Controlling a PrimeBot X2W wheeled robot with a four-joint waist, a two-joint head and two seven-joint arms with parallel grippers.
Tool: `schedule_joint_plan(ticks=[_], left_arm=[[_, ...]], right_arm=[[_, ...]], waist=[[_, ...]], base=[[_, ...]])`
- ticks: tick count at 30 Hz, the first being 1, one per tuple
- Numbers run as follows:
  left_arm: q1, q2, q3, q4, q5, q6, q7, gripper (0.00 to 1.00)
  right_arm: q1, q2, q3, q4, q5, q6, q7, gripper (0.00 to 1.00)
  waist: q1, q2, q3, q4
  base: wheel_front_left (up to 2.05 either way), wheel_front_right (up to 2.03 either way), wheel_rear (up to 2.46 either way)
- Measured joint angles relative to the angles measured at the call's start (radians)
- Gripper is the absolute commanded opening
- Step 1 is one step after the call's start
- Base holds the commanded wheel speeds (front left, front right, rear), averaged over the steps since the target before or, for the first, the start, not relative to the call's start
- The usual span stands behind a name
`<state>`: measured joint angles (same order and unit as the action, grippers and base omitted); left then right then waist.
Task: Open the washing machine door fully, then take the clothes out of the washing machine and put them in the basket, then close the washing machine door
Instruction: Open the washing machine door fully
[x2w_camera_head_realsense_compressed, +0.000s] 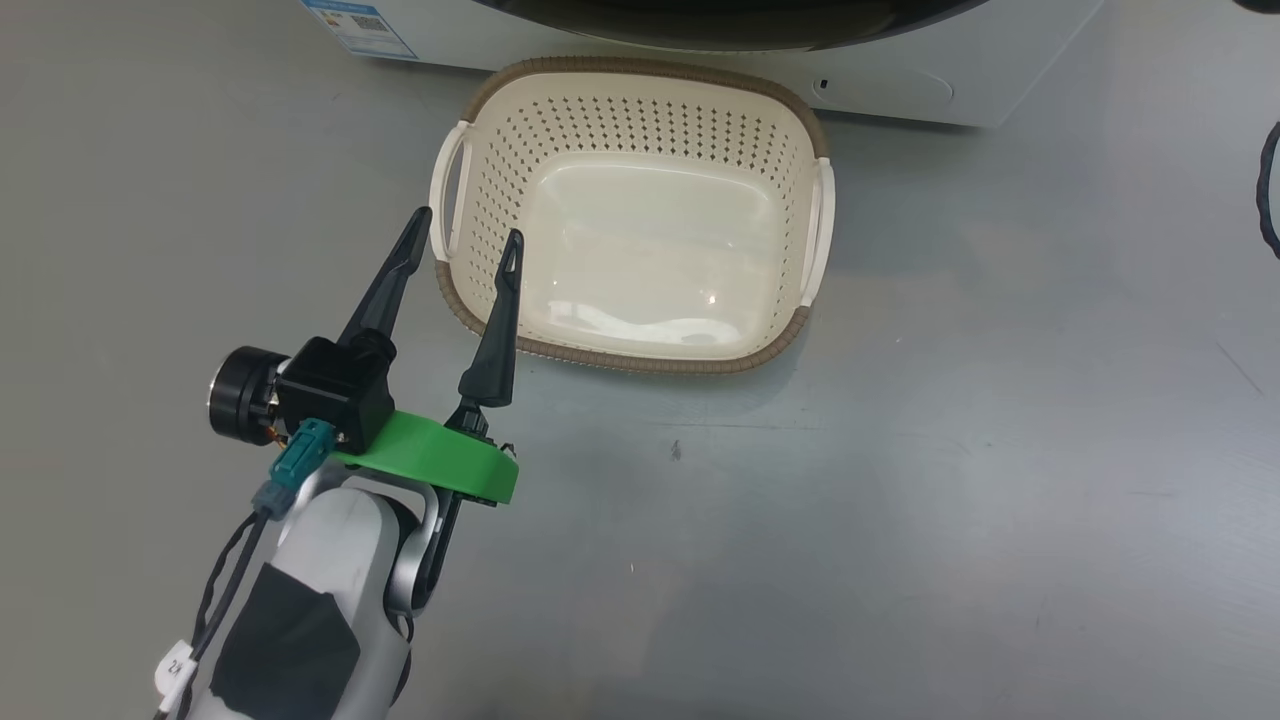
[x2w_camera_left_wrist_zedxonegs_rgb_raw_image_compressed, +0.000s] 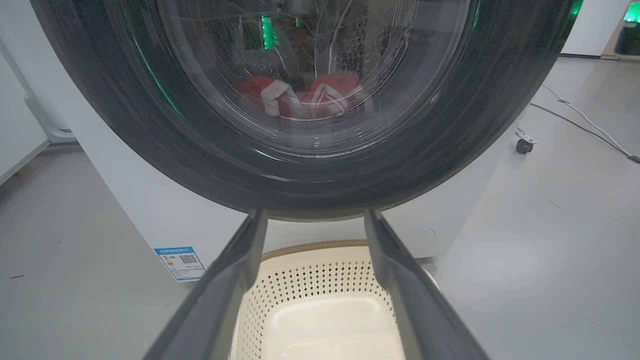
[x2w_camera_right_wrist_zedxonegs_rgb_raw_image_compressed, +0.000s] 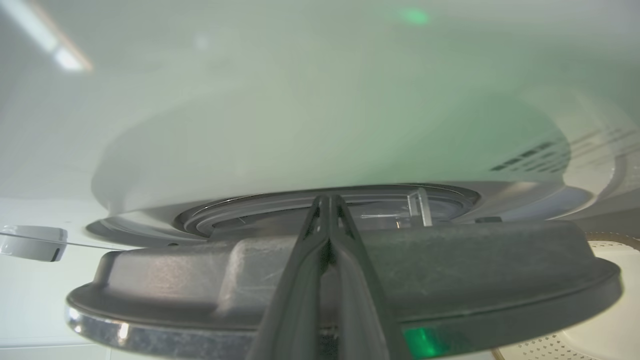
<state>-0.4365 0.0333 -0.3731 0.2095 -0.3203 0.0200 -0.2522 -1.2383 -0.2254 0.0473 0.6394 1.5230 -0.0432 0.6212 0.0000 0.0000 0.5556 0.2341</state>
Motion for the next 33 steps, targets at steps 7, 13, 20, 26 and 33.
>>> schedule_joint_plan(ticks=[7,13,20,26,33], left_arm=[[0.000,0.000,0.005,0.010,0.005,0.000,0.000,1.00],[0.001,-0.001,0.012,0.015,0.005,0.001,0.000,1.00],[0.004,-0.001,0.020,0.022,0.007,0.001,0.000,1.00],[0.020,-0.001,0.022,0.039,0.007,0.002,0.000,1.00],[0.037,-0.001,0.029,0.048,0.007,0.002,0.000,1.00]], right_arm=[[0.022,0.005,-0.001,0.026,0.029,0.032,0.044,0.00],[0.049,0.013,0.000,0.040,0.050,0.054,0.079,0.00],[0.085,0.034,0.014,0.046,0.070,0.087,0.124,0.00],[0.126,0.043,0.025,0.049,0.078,0.108,0.157,0.00],[0.193,0.067,0.035,0.054,0.093,0.128,0.191,0.00]], waist=[[0.0000,0.0000,-0.022,-0.011],[0.0000,0.0000,-0.043,-0.022],[0.0000,0.0000,-0.065,-0.043],[0.0000,0.0000,-0.091,-0.052],[0.0000,0.0000,-0.127,-0.056]], base=[[0.00,0.00,0.00],[0.00,0.00,0.00],[0.00,0.00,0.00],[0.00,0.00,0.00],[0.00,0.00,0.00]])
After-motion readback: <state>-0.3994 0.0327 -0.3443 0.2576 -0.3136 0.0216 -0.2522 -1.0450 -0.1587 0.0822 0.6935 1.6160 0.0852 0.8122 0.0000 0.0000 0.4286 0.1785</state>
